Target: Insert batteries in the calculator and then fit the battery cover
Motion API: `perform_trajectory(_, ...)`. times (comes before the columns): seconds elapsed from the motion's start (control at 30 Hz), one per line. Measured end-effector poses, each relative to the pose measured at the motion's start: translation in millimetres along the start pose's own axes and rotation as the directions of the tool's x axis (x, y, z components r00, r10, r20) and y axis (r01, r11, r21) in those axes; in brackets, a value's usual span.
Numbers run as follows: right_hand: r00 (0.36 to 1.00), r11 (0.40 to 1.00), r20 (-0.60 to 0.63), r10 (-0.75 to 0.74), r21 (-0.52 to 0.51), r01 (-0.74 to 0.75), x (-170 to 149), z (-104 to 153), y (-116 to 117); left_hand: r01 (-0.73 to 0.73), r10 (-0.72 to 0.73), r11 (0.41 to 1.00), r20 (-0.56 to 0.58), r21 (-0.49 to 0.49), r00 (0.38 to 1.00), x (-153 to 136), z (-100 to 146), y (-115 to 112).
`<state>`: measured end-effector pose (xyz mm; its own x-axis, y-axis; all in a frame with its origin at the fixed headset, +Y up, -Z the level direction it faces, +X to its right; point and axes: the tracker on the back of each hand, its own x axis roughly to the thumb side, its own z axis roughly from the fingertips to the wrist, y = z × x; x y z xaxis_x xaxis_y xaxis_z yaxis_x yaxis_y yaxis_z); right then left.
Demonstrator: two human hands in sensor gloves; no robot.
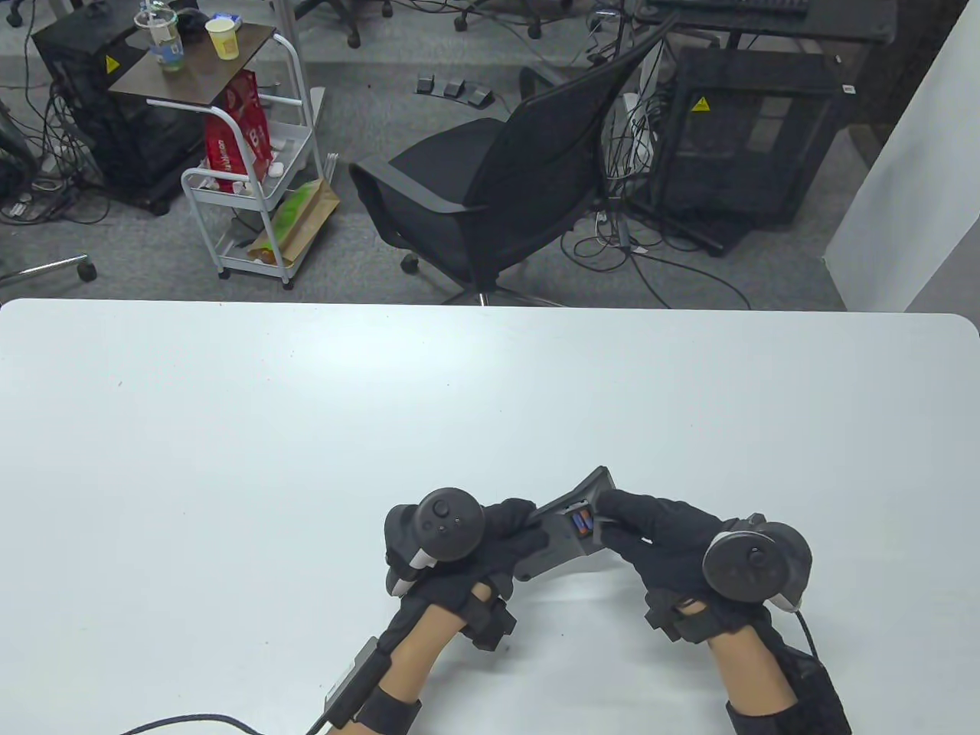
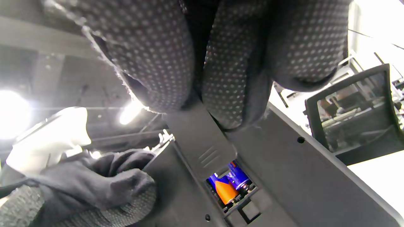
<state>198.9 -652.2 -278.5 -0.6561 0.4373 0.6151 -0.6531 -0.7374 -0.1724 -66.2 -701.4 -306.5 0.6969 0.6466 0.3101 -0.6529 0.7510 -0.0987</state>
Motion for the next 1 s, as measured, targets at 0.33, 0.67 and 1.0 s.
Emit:
perform_trajectory(0.33, 0.999, 0.999, 0.013, 0.035, -0.018, -0.034, 6, 1, 2, 0.026, -0.024, 0.999, 0.068, -0.034, 0.997, 14, 2, -4)
perform_trajectory(0.67, 0.994, 0.993, -0.002, 0.111, -0.027, -0.111, 5, 3, 3, 0.012, -0.009, 0.999, 0.079, -0.038, 0.997, 15, 3, -1)
perform_trajectory(1.0, 0.998, 0.998, -0.002, 0.059, 0.012, -0.059, -1, 3, 10, 0.023, -0.017, 0.998, 0.094, -0.059, 0.995, 16, 3, -2)
